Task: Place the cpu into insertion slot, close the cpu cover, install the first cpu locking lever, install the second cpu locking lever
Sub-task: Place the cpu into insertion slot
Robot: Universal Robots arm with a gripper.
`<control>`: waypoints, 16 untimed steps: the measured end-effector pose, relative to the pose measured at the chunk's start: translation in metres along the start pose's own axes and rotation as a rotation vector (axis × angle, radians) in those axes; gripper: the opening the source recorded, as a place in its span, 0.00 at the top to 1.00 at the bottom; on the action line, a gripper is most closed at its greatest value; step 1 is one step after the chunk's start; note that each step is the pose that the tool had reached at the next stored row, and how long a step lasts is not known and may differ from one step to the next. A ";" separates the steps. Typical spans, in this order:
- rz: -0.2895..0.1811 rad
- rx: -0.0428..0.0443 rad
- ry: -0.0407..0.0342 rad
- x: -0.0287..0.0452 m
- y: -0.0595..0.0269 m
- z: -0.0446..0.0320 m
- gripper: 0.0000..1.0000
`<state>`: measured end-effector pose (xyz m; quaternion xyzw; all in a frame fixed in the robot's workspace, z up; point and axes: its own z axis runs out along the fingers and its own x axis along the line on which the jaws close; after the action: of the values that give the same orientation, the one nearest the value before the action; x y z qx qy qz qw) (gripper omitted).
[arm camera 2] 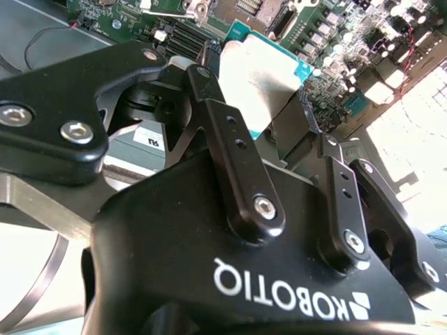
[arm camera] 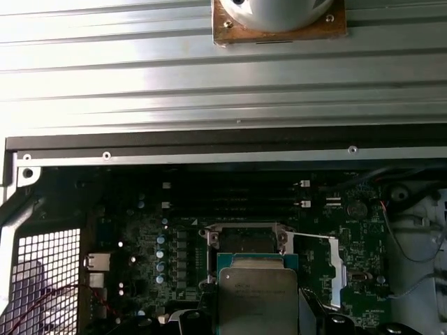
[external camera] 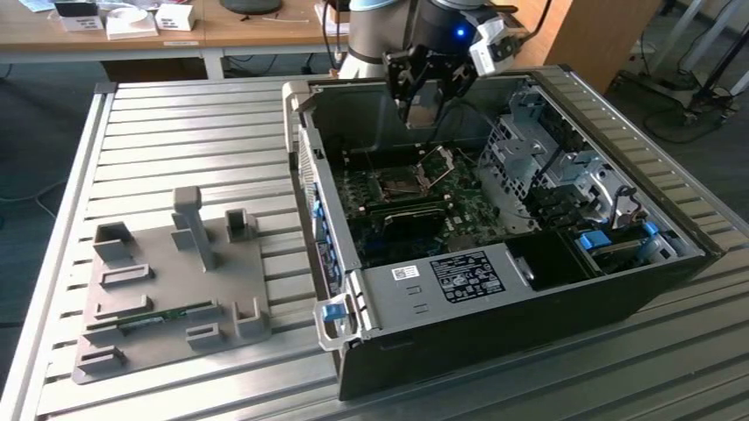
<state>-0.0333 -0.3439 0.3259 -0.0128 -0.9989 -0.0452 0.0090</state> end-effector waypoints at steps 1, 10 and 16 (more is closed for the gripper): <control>0.000 0.0002 0.0001 0.0000 -0.0001 0.0008 0.46; 0.000 0.0003 0.0001 -0.0001 -0.0004 0.0044 0.46; 0.000 0.0003 0.0002 -0.0001 -0.0006 0.0071 0.46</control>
<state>-0.0333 -0.3439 0.3188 -0.0128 -0.9989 -0.0451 0.0091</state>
